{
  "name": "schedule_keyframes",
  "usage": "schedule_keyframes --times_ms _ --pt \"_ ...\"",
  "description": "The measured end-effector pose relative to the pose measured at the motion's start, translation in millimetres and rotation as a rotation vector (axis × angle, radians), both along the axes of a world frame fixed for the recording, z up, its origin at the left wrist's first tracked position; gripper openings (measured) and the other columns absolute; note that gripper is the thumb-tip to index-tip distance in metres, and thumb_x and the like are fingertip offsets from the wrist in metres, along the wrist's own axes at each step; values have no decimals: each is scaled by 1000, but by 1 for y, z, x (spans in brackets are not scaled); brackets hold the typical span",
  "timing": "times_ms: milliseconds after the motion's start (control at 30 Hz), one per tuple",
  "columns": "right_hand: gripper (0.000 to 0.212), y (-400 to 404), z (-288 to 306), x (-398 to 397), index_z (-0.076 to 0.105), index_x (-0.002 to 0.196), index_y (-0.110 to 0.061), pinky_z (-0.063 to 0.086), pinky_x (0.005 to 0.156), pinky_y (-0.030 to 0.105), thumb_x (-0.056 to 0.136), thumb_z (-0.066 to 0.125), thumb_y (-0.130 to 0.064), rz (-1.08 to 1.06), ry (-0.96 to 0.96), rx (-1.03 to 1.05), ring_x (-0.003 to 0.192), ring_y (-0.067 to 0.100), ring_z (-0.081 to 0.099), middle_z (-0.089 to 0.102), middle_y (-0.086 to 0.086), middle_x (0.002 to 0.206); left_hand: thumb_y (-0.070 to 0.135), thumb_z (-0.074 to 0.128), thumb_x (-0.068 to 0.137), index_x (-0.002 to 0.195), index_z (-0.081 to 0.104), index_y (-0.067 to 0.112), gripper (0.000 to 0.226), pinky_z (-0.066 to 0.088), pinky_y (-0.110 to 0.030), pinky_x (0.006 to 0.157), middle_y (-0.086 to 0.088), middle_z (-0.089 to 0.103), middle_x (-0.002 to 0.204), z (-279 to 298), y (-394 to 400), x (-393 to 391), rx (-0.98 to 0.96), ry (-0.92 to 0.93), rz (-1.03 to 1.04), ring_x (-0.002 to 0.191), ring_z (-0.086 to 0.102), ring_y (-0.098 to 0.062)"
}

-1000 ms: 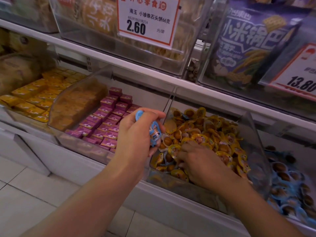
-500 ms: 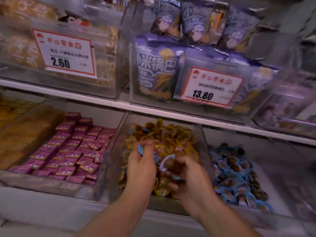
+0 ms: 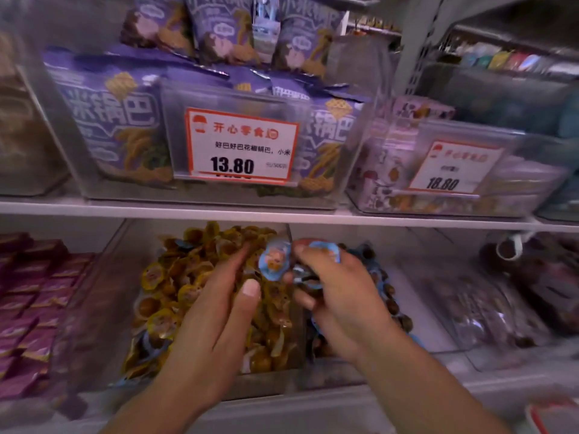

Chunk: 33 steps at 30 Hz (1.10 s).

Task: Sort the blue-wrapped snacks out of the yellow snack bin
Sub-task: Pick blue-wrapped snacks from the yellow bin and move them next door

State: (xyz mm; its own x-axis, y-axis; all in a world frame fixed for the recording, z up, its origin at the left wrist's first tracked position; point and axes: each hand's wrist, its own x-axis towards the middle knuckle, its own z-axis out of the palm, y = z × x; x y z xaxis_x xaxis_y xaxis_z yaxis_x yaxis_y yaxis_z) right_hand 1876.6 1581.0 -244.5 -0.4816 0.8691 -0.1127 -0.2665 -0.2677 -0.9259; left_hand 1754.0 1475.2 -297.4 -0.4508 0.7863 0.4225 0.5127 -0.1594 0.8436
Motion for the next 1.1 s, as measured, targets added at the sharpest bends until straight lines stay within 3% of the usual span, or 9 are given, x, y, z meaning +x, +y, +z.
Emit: schedule_keyframes --times_ms 133,300,400,533,633,767,933,1033,1100 --pt "6 53 -2 29 64 95 -1 43 40 26 91 63 -5 -209 -41 -27 60 21 65 67 16 75 51 50 96 119 61 42 27 49 -20 88 23 64 119 -9 1 -27 -136 22 126 108 60 6" --pt "21 91 -25 45 75 104 -9 55 94 48 90 68 -22 -188 -481 120 102 31 69 74 16 106 32 59 93 106 68 36 16 54 -38 91 20 70 104 -18 -3 -48 -300 11 162 99 66 -3" --pt "21 94 -25 47 78 95 -14 54 96 45 88 69 -32 -146 -591 224 97 23 71 77 4 95 28 61 94 107 69 34 17 54 -36 92 21 70 104 -18 -5 -46 -294 59 141 100 64 1" --pt "18 72 -15 35 75 83 -24 55 88 31 91 62 -15 -293 -579 577 86 5 70 77 -3 89 30 58 95 108 69 35 18 53 -25 84 24 69 101 -14 -11 -50 -274 110 123 96 63 5" --pt "17 33 -11 16 71 93 -29 50 83 17 94 58 -19 -163 -548 1023 90 0 65 72 -12 95 24 57 96 104 69 38 21 48 -11 73 25 70 96 -8 -24 -64 -236 116 162 89 63 9" --pt "30 -6 -23 -16 63 118 -26 46 90 35 92 53 -38 227 -935 1693 109 16 54 62 -6 111 16 51 99 101 69 36 27 58 -38 79 16 74 90 1 -45 -78 -100 -6 212 86 70 -3" --pt "37 -15 -38 -45 56 130 -29 35 102 45 93 57 -33 440 -1361 1707 128 26 39 52 0 129 28 51 96 102 66 42 22 55 -24 67 16 72 89 3 -68 -70 -55 -25 194 80 70 -5" --pt "21 -12 -28 -57 68 111 -29 37 94 36 91 61 -27 330 -1224 1666 114 19 50 62 -6 110 37 54 95 108 63 43 18 54 -29 59 15 69 88 -5 -70 -62 -144 -101 140 72 66 -9" --pt "12 -20 -19 -63 73 100 -30 45 88 25 90 68 -24 309 -954 1400 100 8 59 67 -13 96 49 55 92 114 59 42 24 51 -18 59 25 65 96 -8 -67 -62 -170 -159 121 75 65 -2"
